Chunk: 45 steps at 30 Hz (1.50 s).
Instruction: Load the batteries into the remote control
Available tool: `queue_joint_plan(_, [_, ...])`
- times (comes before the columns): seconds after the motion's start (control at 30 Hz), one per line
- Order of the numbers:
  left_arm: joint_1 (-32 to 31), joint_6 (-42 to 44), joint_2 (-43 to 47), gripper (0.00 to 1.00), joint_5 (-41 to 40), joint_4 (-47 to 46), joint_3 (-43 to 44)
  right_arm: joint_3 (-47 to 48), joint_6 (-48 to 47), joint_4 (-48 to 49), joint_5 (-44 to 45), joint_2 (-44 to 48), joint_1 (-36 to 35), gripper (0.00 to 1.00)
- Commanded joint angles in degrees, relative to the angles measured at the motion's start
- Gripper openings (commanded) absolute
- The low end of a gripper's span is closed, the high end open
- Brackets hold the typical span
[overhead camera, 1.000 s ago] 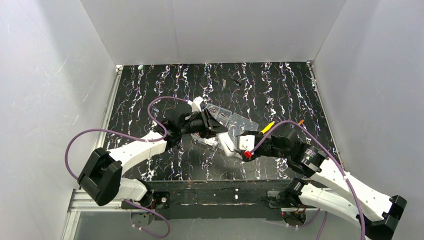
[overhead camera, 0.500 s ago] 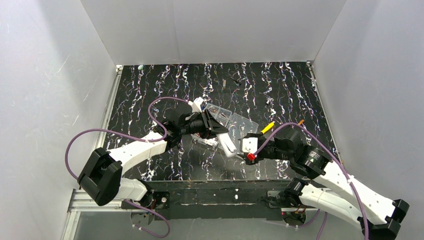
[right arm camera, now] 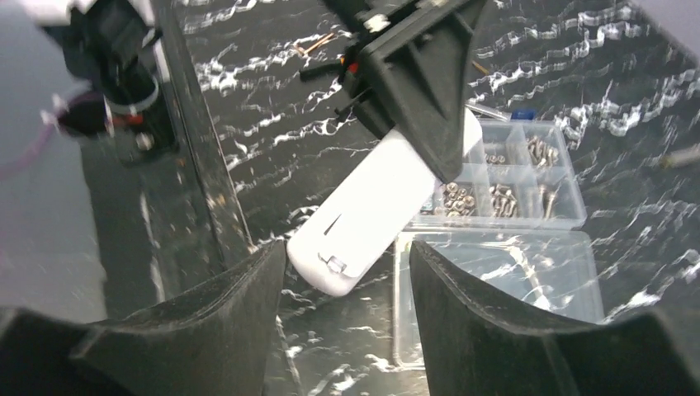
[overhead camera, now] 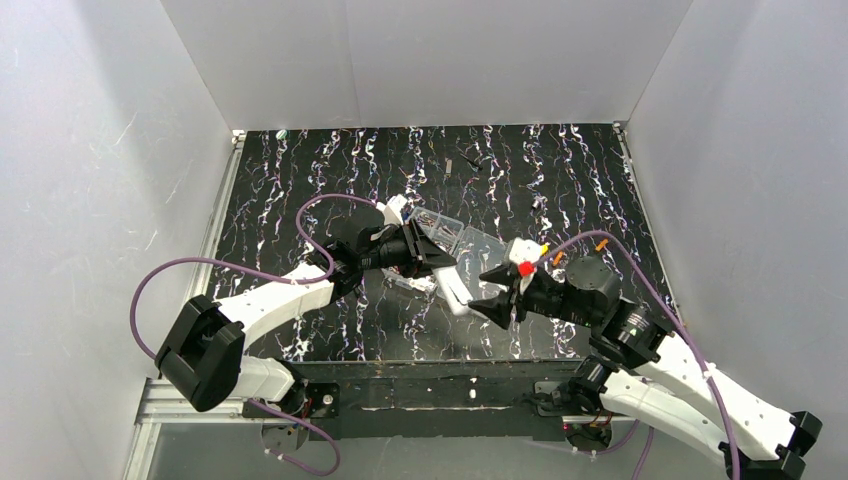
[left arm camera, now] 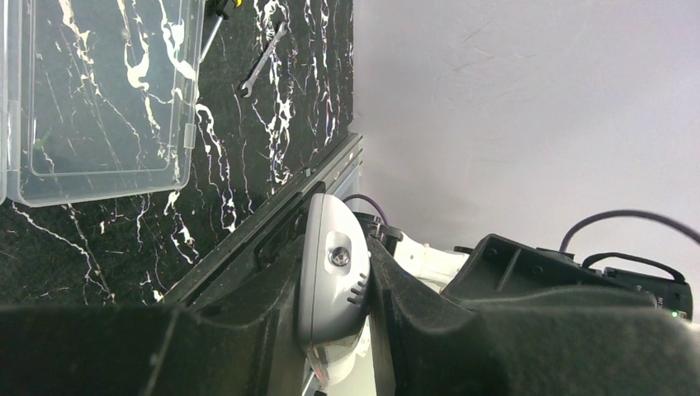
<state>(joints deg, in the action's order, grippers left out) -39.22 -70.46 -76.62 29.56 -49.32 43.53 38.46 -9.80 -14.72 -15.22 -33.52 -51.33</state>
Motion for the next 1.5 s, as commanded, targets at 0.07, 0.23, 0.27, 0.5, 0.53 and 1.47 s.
queue_joint_plan(0.07, [-0.31,1.70,0.39,0.00,3.27,2.08,1.98,6.17,35.57,3.42,15.55,-2.86,0.27,0.66])
queue_joint_plan(0.23, [-0.26,1.60,0.34,0.00,3.10,2.12,1.94,13.60,40.57,-10.05,22.13,-9.14,0.26,0.72])
queue_joint_plan(0.27, [-0.31,1.49,0.39,0.00,2.99,2.00,1.91,14.91,40.63,-12.41,22.50,-10.65,0.27,0.72])
queue_joint_plan(0.5, [-0.26,1.67,0.52,0.00,3.04,2.74,2.24,18.75,39.41,-19.49,15.89,-19.22,0.06,0.79])
queue_joint_plan(0.53, [-0.30,1.72,0.45,0.00,3.05,2.88,2.38,18.40,39.15,-18.88,14.86,-19.28,0.01,0.79])
queue_joint_plan(1.47, [-0.28,1.81,-0.23,0.00,3.53,2.65,2.17,15.35,34.41,-15.59,5.48,-23.37,-0.11,0.65])
